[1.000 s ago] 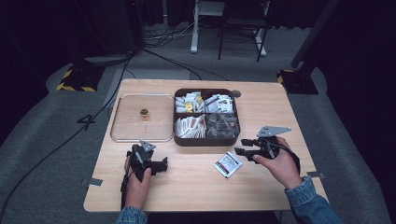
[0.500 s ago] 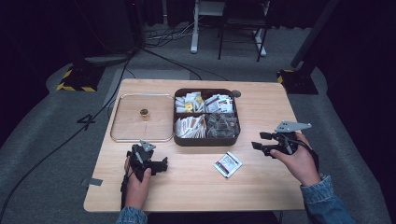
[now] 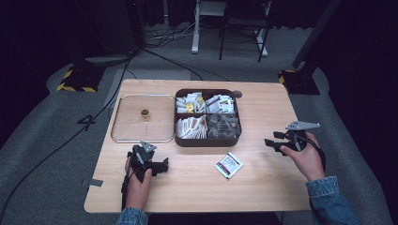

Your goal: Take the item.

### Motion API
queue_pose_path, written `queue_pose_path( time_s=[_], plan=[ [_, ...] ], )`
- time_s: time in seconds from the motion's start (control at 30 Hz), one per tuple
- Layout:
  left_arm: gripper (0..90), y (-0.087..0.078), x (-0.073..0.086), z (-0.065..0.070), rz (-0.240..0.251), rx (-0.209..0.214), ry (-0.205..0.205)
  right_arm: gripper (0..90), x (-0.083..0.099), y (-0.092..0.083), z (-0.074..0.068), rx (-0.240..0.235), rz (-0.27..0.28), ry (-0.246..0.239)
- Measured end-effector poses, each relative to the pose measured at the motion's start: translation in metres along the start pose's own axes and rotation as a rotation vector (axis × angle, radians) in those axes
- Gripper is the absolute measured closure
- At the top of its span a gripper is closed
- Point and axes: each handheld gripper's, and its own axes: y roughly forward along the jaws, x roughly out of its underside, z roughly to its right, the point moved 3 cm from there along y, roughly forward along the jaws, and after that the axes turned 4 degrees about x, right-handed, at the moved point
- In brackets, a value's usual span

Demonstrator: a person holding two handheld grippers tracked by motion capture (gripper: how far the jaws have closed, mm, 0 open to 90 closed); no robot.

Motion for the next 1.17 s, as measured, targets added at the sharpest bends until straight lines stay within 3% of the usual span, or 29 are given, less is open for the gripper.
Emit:
queue_pose_path(
  time_s=[0.27,0.57,0.77,0.87,1.17],
  plan=[
    [0.0,0.0,0.0,0.0,0.0,0.0,0.0,41.0,0.028,0.022,0.017,0.038,-0.057,0.006],
    [0.0,0.0,0.0,0.0,-0.001,-0.001,-0.001,37.8,0.041,0.037,0.013,0.033,-0.073,-0.039],
    [0.0,0.0,0.0,0.0,0.0,0.0,0.0,28.0,0.046,0.043,0.01,0.04,-0.052,-0.05],
    [0.0,0.0,0.0,0.0,0.0,0.0,0.0,14.7,0.047,0.047,0.008,0.047,-0.038,-0.038],
    [0.0,0.0,0.0,0.0,0.0,0.0,0.0,10.4,0.046,0.049,0.007,0.035,-0.05,-0.049]
  ],
)
